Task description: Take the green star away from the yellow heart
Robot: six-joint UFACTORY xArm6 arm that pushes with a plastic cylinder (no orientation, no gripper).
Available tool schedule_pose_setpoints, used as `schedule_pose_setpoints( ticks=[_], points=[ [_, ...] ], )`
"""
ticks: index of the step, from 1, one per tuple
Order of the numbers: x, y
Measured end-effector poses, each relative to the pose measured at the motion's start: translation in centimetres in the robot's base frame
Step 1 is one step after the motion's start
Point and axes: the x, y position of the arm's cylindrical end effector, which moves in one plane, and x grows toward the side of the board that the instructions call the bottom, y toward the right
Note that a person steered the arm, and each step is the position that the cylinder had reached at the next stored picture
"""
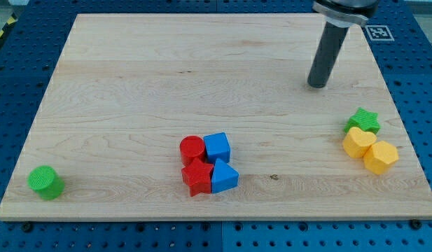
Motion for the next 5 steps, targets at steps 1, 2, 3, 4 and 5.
schedule_pose_setpoints(
  ticks=[1, 2, 3, 4, 5],
  points=[
    [0.0, 1.9],
    [0.0, 4.7],
    [2.1, 9.5],
    [3.0, 13.6],
    [4.7, 16.3]
  ],
)
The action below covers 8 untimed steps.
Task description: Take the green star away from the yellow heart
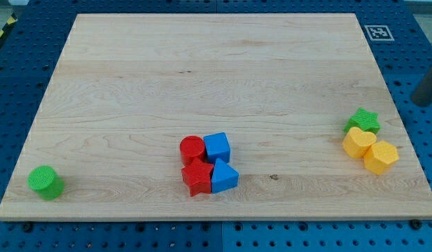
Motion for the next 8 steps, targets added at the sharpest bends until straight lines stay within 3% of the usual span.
schedule_pose_setpoints(
  ticks=[1, 3, 4, 5, 7, 8],
  points=[
    [0.2, 0.1],
    [5.6, -0.6],
    [7.8, -5.5],
    [7.8, -8.7],
    [6.3, -9.6],
    [5.2, -13.5]
  ],
)
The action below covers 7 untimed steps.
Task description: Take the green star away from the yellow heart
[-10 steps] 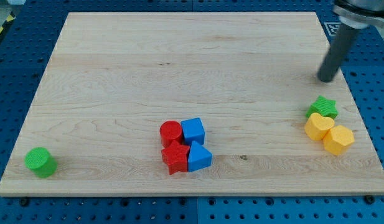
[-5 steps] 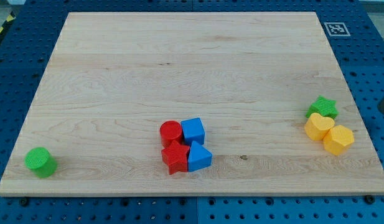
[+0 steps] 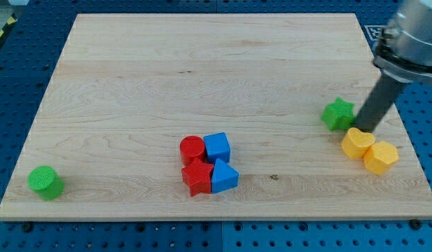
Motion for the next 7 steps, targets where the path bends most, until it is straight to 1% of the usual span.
schedule_pose_setpoints(
  ticks=[2, 4, 5, 7],
  points=[
    [-0.2, -6.3],
    [-0.2, -10.1],
    [-0.4, -11.6],
    [-1.1, -11.7]
  ],
)
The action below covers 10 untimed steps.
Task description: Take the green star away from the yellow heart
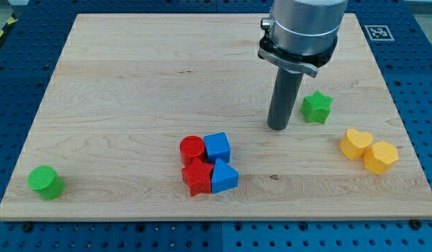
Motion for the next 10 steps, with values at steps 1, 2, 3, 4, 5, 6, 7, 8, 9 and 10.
schedule_pose_setpoints(
  ticks=[1, 2, 3, 4, 5, 6, 7, 8, 9, 10],
  points=[
    [0.2, 0.1],
    [0.3, 2.3],
    [1.1, 5.8],
    [1.5, 8.2],
    [1.6, 11.1],
    [1.0, 13.4],
    [-0.2, 12.6],
    [-0.5, 8.9],
    [-0.6, 6.0],
    [-0.7, 4.8]
  ],
)
